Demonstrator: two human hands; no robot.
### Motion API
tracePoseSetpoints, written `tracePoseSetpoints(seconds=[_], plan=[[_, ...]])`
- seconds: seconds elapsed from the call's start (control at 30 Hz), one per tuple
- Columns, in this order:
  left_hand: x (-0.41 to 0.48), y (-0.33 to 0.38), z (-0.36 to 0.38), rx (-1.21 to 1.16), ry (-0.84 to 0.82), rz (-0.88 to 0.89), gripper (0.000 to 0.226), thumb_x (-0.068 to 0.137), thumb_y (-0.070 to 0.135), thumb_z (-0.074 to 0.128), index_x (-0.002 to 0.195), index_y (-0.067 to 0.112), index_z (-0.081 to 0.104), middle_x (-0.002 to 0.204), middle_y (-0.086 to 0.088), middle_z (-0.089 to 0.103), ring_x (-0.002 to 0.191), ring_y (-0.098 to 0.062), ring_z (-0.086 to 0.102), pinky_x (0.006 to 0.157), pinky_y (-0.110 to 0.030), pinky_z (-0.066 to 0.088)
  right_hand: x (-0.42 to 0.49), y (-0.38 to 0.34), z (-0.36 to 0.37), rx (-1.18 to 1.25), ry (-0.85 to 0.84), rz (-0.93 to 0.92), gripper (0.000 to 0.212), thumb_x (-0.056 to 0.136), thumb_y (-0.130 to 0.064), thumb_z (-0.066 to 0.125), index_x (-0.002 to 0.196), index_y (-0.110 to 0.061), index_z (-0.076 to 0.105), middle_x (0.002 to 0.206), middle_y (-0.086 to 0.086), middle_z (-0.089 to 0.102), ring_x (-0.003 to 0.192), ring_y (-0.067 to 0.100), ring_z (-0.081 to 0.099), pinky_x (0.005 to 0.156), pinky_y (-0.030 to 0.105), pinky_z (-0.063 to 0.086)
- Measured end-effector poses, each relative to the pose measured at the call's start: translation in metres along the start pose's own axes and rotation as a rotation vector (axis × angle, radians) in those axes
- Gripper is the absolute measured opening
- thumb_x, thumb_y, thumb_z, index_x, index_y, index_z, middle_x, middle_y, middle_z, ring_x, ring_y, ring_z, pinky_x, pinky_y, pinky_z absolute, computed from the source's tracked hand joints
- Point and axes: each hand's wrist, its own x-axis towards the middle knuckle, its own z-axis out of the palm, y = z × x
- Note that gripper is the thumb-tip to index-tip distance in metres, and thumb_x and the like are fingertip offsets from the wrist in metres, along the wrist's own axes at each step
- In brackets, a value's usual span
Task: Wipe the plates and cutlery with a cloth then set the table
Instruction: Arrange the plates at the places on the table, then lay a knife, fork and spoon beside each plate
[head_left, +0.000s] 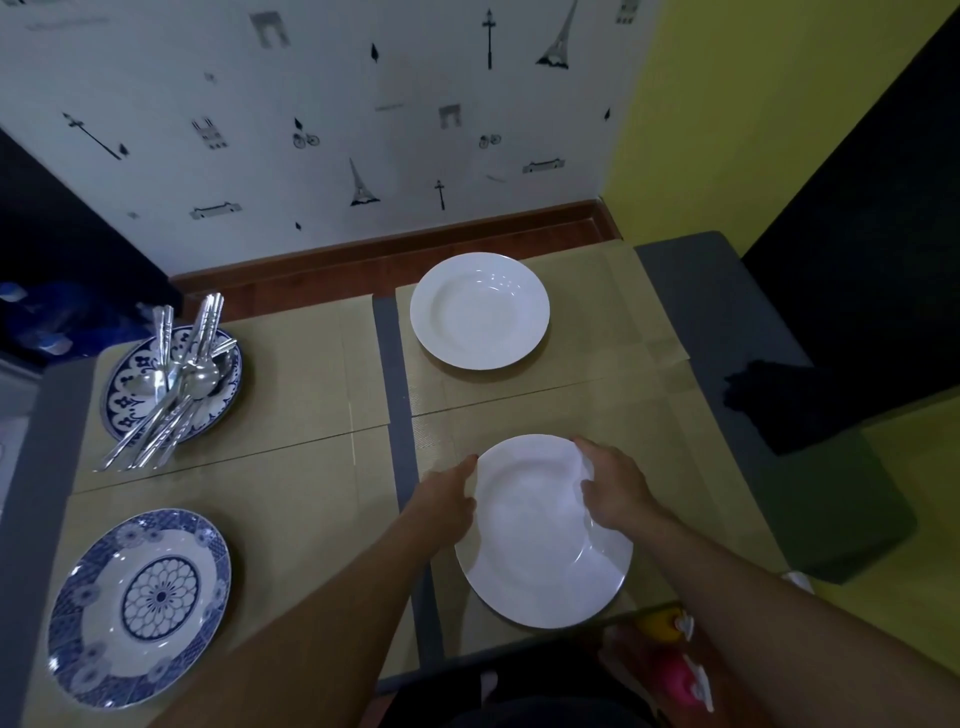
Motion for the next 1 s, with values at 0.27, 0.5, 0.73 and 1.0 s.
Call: tracePoseSetpoints(seconds=[0.27, 0.5, 0.73, 1.0], plan=[[0.004, -0.002, -0.003, 0.030, -0.038, -0.011, 0.062, 0.104, 0.027, 0.050, 0.158, 0.028, 0.020, 0.148, -0.009, 0.050, 0.131, -0.032, 0.052, 0.106, -0.042, 0.046, 0.006, -0.002, -0.003, -0.023, -0.036, 0.024, 0.048, 0.091, -0.013, 0.060, 0.138, -0.022, 0.059, 0.131, 0.010, 0.063, 0.122, 0.032, 0.058, 0.097, 0.034, 0.049], [0.011, 0.000, -0.030, 0.174, 0.064, 0.046, 0.058, 0.106, 0.041, 0.038, 0.158, 0.024, 0.019, 0.154, -0.010, 0.041, 0.138, -0.029, 0.043, 0.107, -0.041, 0.042, 0.023, -0.037, -0.018, -0.122, -0.078, -0.008, 0.073, 0.099, -0.056, 0.052, 0.160, -0.020, 0.032, 0.168, 0.008, 0.027, 0.155, 0.029, 0.023, 0.123, 0.046, 0.027], [0.014, -0.005, -0.066, 0.319, 0.174, 0.014, 0.063, 0.105, 0.053, 0.023, 0.160, 0.025, 0.007, 0.168, -0.007, 0.002, 0.155, -0.029, -0.003, 0.125, -0.049, 0.011, 0.044, -0.096, -0.027, -0.228, -0.093, -0.177, 0.090, 0.097, -0.073, 0.038, 0.165, -0.024, 0.009, 0.173, 0.007, -0.004, 0.159, 0.032, -0.004, 0.126, 0.054, 0.000], [0.014, -0.022, -0.104, 0.266, 0.248, -0.115, 0.066, 0.104, 0.057, 0.015, 0.160, 0.026, 0.002, 0.168, -0.006, -0.003, 0.155, -0.027, -0.005, 0.125, -0.049, 0.007, 0.068, -0.145, -0.026, -0.332, -0.103, -0.310, 0.088, 0.096, -0.078, 0.026, 0.165, -0.028, 0.004, 0.173, 0.004, -0.011, 0.159, 0.035, -0.011, 0.125, 0.058, -0.004]])
